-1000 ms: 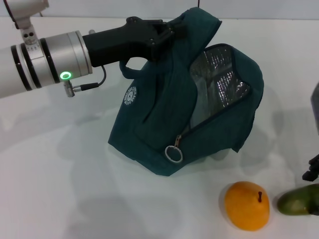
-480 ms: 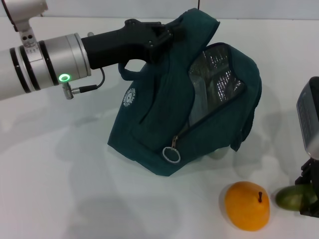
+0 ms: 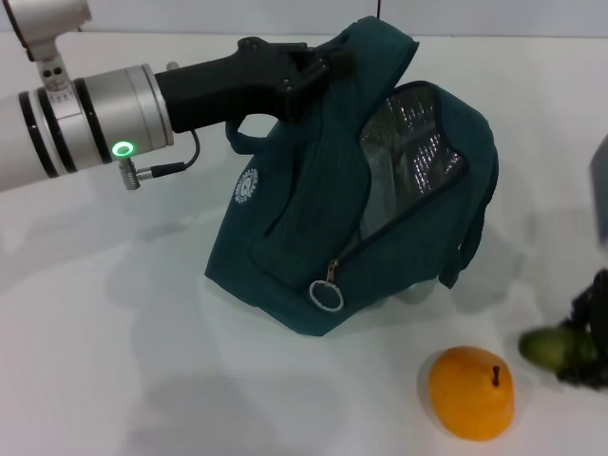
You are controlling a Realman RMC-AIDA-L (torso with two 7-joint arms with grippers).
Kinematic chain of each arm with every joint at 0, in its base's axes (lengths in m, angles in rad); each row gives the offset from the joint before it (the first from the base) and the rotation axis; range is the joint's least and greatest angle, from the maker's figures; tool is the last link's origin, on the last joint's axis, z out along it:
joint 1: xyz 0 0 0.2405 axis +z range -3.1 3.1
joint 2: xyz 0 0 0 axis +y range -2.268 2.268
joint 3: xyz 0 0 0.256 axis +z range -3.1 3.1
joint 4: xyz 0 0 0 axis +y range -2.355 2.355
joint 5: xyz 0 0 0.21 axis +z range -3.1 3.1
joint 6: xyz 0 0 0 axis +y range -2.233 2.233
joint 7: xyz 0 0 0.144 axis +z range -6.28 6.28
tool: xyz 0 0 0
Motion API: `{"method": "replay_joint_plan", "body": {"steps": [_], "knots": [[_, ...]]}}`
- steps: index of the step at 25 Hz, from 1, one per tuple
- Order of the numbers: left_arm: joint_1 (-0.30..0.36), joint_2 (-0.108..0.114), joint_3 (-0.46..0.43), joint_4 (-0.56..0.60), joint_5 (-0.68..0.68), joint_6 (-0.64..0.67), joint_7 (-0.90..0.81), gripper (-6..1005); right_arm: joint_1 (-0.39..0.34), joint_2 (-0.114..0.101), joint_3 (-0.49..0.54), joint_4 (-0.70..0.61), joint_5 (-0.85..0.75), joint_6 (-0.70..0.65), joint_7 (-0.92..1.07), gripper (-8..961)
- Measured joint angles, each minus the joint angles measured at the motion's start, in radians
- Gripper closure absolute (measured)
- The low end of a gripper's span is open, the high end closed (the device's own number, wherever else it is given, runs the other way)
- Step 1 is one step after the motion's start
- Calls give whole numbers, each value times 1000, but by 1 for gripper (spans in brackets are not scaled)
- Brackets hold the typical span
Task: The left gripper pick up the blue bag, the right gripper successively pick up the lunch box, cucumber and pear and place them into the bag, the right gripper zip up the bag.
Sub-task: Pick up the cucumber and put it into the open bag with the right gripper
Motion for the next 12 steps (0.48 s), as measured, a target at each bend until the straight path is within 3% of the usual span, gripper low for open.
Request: {"method": "replay_joint_plan", "body": {"steps": [7,12], "knots": [[0,0,0,0,-1,3,21,960,6,-9,394,47,235,19,-43,412],[1,0,0,0,2,5,22,960,-30,-10,545,67,432,16,-121,412]]}}
